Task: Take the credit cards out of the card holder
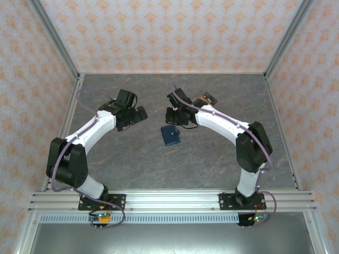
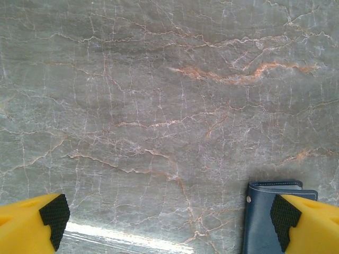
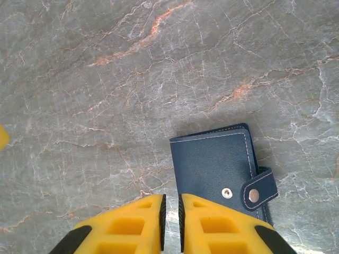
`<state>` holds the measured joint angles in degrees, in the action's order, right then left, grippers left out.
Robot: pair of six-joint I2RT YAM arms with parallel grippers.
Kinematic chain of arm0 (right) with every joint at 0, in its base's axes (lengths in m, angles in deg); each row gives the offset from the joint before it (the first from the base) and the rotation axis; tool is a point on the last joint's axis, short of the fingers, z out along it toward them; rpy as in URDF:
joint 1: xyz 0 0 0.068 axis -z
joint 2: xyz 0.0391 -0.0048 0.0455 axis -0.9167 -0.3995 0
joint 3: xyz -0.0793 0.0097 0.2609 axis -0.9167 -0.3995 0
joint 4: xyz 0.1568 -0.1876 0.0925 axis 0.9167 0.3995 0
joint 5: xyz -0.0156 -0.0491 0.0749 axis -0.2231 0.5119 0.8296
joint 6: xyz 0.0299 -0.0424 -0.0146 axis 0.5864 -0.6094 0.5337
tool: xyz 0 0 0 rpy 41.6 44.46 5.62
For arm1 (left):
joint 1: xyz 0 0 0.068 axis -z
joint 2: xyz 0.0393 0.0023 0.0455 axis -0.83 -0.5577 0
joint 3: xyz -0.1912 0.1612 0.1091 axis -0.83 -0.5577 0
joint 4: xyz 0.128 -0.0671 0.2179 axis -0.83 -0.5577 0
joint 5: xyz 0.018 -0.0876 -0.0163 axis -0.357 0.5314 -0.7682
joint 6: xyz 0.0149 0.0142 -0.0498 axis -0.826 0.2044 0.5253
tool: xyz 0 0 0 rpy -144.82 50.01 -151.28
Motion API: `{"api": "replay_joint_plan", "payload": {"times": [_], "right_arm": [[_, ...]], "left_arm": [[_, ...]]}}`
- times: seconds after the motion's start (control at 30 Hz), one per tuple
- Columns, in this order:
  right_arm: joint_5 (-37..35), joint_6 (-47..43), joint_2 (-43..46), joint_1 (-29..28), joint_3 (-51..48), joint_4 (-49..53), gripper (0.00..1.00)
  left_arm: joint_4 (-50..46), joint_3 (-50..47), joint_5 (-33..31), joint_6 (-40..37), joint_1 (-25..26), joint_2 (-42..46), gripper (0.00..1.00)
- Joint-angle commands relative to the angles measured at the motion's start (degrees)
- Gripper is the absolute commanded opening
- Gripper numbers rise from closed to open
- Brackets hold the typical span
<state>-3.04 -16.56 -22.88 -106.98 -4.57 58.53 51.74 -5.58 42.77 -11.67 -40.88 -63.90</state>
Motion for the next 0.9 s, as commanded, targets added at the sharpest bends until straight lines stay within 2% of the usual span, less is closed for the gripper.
{"api": "replay_joint_plan", "payload": {"times": [0.0,0.13,0.23,0.5,0.57,0.67,0.87], "right_arm": [[-4.7,-0.7,-1.6,-0.5,1.9,5.6,0.24],[-6.4,-2.5,-6.1,-0.6,4.0,12.9,0.41],[-5.9,-3.3,-7.3,-0.5,3.4,13.3,0.49],[-6.1,-5.7,-12.3,-0.5,7.6,17.4,0.53],[-8.0,-5.5,-12.7,-0.5,8.0,18.2,0.50],[-10.0,-5.4,-12.6,-0.5,8.0,18.8,0.39],[-11.1,-5.1,-12.9,-0.5,8.0,18.8,0.23]], "left_arm": [[-0.9,-1.5,-1.3,0.4,-0.3,1.1,1.00],[-0.9,-1.6,-1.5,0.1,-0.3,1.1,1.00],[-1.2,-1.5,-1.4,0.0,-0.3,0.8,1.00],[-0.8,-1.4,-0.2,0.2,-0.4,0.1,1.00],[-0.9,-1.3,-0.2,0.2,-0.4,0.0,1.00],[-1.1,-1.2,-0.2,0.2,-0.4,-0.1,1.00],[-0.9,-0.9,0.2,0.2,-0.3,-0.5,1.00]]}}
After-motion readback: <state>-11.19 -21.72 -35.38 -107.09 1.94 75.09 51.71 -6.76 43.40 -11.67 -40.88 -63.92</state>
